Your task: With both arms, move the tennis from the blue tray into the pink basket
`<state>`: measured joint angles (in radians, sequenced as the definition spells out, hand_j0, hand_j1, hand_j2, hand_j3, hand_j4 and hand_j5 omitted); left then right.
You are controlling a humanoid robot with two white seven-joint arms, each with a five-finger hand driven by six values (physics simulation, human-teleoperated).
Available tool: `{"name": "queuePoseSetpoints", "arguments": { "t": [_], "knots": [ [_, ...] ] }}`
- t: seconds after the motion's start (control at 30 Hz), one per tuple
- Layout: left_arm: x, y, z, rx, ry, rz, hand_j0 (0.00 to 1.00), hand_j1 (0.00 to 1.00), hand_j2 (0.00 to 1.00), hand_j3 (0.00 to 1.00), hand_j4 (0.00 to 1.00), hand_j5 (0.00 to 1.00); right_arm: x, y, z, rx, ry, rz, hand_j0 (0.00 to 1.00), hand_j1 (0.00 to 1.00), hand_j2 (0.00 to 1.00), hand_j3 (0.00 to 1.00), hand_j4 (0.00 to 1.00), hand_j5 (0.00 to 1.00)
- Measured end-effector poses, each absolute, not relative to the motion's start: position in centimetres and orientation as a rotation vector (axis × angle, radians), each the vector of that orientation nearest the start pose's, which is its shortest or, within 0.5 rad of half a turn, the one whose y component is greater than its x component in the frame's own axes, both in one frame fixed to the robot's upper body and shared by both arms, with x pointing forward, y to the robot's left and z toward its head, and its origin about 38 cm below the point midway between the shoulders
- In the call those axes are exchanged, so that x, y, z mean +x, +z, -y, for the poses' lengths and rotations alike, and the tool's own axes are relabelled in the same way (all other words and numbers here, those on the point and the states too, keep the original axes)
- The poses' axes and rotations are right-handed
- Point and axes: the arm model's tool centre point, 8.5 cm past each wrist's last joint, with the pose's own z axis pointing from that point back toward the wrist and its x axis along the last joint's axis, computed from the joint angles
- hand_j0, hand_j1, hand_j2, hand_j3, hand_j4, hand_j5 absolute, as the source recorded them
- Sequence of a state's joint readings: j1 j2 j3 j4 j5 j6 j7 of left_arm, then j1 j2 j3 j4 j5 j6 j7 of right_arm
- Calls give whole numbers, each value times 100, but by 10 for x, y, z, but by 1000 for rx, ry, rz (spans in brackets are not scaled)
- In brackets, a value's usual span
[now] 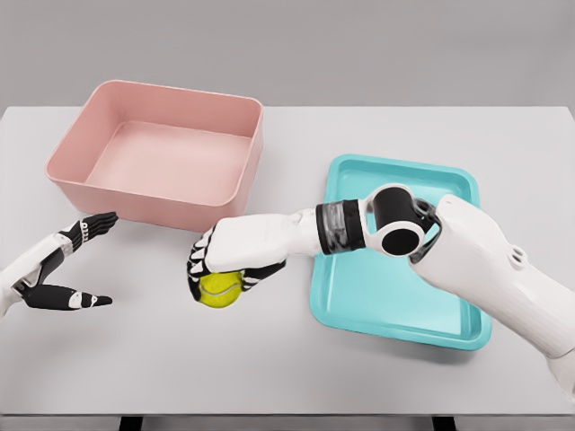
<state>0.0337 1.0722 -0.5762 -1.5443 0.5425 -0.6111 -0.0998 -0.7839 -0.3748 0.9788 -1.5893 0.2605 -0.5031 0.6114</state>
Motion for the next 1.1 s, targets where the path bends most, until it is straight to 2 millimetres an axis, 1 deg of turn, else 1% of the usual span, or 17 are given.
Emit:
{"name": "queuePoseSetpoints", "arguments": {
  "t": [0.07,0.1,0.23,0.33,0.4,0.47,0.5,0.53,0.6,0.63,0.7,0.8,0.83,0.9,1.0,1.07,1.1],
  "knots": [
    [297,109,-398,-132,-863,1555,100,100,100,100,100,100,370,200,40,-333,-2688,-2021,92,92,92,92,92,92],
    [297,108,-398,-133,-863,1555,100,100,100,100,100,100,370,200,40,-331,-2691,-2023,97,97,97,97,97,97],
    [297,108,-398,-133,-863,1554,100,100,100,100,100,100,371,206,43,-308,-2685,-2033,99,99,99,99,99,99],
    [297,108,-398,-133,-864,1554,100,100,100,100,100,100,367,224,54,-262,-2636,-2056,100,100,100,100,100,100],
    [297,108,-398,-133,-864,1554,100,100,100,100,100,100,366,239,69,-226,-2588,-2081,100,100,100,100,100,100],
    [297,108,-398,-133,-864,1554,100,100,100,100,100,100,369,260,94,-214,-2519,-2145,100,100,100,100,100,100],
    [296,107,-397,-135,-864,1551,100,100,100,100,100,100,373,272,111,-202,-2495,-2191,100,100,100,100,100,100],
    [296,107,-397,-136,-867,1550,100,100,100,100,100,100,377,282,129,-190,-2478,-2243,100,100,100,100,100,100],
    [294,105,-395,-137,-886,1544,100,100,100,100,100,100,388,302,174,-174,-2457,-2381,100,100,100,100,100,100],
    [288,99,-394,-146,-892,1524,100,100,100,100,100,100,391,304,196,-181,-2455,-2460,100,100,100,100,100,100],
    [280,93,-390,-163,-911,1506,100,100,100,100,100,100,390,291,236,-206,-2485,-2591,100,100,100,100,100,100],
    [279,93,-383,-175,-939,1509,100,100,100,100,100,100,387,287,280,-144,-2537,-2684,100,100,100,100,100,100],
    [278,93,-381,-179,-943,1510,100,100,100,100,100,100,382,276,290,-151,-2576,-2701,100,100,100,100,100,100],
    [278,93,-378,-184,-955,1516,100,100,100,100,100,100,377,267,306,-139,-2630,-2716,100,100,100,100,100,100],
    [280,94,-367,-199,-962,1546,100,100,100,100,100,100,368,261,328,-95,-2670,-2754,100,100,100,100,100,100],
    [281,96,-364,-199,-968,1561,100,100,100,100,100,100,364,258,340,-64,-2684,-2783,100,100,100,100,100,100],
    [283,98,-362,-195,-972,1573,100,100,100,100,100,100,364,262,344,-39,-2676,-2790,100,100,100,100,100,100]
  ]
}}
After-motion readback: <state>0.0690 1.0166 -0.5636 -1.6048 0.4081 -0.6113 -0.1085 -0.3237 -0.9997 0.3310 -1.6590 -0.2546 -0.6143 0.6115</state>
